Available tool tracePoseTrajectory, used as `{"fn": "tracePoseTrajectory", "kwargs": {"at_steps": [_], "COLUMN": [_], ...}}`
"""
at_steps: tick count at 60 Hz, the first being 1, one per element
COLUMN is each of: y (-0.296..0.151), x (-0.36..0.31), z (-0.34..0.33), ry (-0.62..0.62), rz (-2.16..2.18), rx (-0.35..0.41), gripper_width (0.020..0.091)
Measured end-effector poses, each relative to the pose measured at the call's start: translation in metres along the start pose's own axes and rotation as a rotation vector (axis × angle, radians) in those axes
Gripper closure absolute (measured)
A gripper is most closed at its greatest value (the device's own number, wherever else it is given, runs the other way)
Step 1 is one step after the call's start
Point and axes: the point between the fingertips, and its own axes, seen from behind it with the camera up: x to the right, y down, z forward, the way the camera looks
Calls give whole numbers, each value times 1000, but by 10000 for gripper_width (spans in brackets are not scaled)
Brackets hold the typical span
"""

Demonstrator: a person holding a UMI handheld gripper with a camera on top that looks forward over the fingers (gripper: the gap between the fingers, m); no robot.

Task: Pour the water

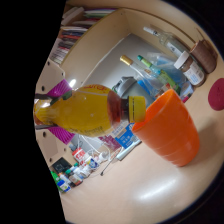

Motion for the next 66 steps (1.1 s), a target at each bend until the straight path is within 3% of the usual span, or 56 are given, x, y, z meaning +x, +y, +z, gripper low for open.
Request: {"fn": "tracePoseTrajectory", "kwargs": {"at_steps": [10,17,27,30,33,41,47,52,58,66], "y": [2,7,20,16,5,-45,-103,-172,-258,-305], "x": [-3,10,-41,-81,-121,-239,-256,-227,-165,-119], "z": [3,3,-8,-14,-20,-50,-69,-80,-88,-91], "ry": [-13,62,171,162,143,135,218,364,578,649], "rz": [25,-129,-925,-1222,-1519,-2095,-2297,-2338,-2287,-2249], "rx": [2,-15,-64,-39,31,356,456,461,385,344], "gripper_width": [761,761,759,758,753,712,691,688,681,676]}}
